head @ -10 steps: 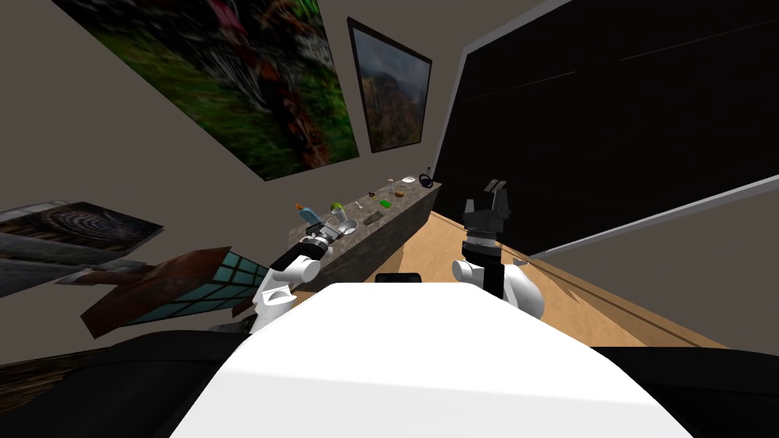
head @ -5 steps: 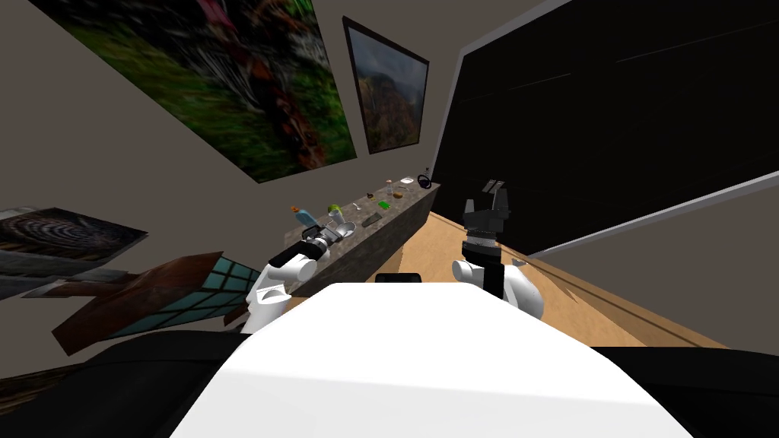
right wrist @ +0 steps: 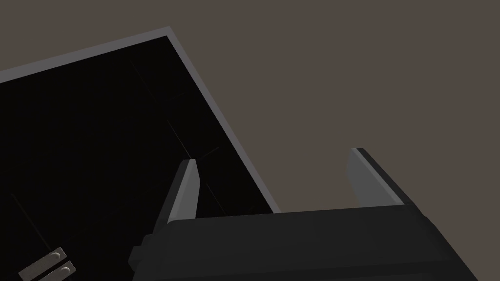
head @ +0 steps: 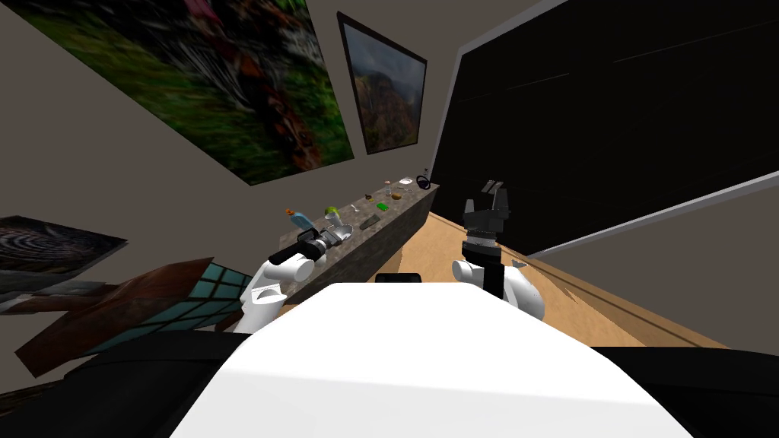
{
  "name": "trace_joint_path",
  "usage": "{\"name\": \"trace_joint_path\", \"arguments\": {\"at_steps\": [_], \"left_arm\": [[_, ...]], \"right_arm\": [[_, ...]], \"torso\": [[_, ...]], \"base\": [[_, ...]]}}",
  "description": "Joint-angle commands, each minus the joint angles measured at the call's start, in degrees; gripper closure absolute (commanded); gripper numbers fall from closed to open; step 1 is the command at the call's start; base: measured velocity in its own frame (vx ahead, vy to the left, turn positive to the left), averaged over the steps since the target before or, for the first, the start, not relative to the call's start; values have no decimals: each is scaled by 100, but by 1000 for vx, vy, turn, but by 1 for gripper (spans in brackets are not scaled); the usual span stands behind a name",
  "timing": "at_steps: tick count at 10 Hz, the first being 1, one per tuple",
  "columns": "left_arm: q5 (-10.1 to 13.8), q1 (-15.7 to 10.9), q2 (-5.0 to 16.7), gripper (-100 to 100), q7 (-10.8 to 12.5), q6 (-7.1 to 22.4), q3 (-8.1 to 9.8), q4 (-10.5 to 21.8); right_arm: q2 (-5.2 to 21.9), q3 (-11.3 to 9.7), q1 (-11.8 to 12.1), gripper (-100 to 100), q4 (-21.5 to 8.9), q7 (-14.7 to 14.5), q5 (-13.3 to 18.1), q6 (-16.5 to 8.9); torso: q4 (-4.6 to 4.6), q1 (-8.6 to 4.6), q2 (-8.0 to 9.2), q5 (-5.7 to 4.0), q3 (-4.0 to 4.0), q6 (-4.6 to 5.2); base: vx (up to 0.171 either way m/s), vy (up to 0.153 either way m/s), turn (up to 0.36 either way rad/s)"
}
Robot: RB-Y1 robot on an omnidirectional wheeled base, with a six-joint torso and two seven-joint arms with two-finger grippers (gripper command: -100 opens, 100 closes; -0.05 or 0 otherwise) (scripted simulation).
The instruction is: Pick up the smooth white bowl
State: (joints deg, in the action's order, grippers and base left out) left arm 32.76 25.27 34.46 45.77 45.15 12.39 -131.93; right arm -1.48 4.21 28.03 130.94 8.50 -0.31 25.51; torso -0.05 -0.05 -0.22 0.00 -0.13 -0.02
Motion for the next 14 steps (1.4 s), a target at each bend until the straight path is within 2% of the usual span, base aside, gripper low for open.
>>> {"name": "trace_joint_path", "arguments": {"at_steps": [1, 4, 6, 7, 8, 9, 11, 12, 14], "left_arm": [[48, -7, 151, -100, 92, 286, 5, 27], [88, 3, 279, -100, 164, 583, 13, 35], [159, 34, 515, -100, 294, 949, 15, 57], [159, 34, 515, -100, 294, 1044, 15, 57], [192, 56, 623, -100, 351, 1241, 9, 72], [192, 56, 623, -100, 351, 1257, 9, 72], [252, 110, 820, -100, 451, 1599, -17, 109], [252, 110, 820, -100, 451, 1639, -17, 109], [305, 172, 983, -100, 529, 1948, -55, 152]], "right_arm": [[0, 0, 0, 0, 0, 0, 0, 0], [0, 0, 0, 0, 0, 0, 0, 0], [0, 0, 0, 0, 0, 0, 0, 0], [0, 0, 0, 0, 0, 0, 0, 0], [0, 0, 0, 0, 0, 0, 0, 0], [0, 0, 0, 0, 0, 0, 0, 0], [0, 0, 0, 0, 0, 0, 0, 0], [0, 0, 0, 0, 0, 0, 0, 0], [0, 0, 0, 0, 0, 0, 0, 0]], "torso": [[0, 0, 0, 0, 0, 0], [-1, -5, -5, -1, -2, 1], [0, 0, -1, 0, -1, 0], [-1, -2, -7, 0, -3, 0], [-1, -3, -7, -1, -4, 0], [-1, 0, -5, 0, -3, 0], [0, -1, 0, 0, 0, 0], [-1, -2, -4, 0, -2, 0], [0, -4, -1, -1, -1, 0]], "base": [[47, -13, -27], [56, -21, -17], [61, -17, -33], [68, -22, -9], [61, -12, -19], [44, -10, -10], [57, -19, -26], [56, -15, -6], [53, -21, -18]]}}
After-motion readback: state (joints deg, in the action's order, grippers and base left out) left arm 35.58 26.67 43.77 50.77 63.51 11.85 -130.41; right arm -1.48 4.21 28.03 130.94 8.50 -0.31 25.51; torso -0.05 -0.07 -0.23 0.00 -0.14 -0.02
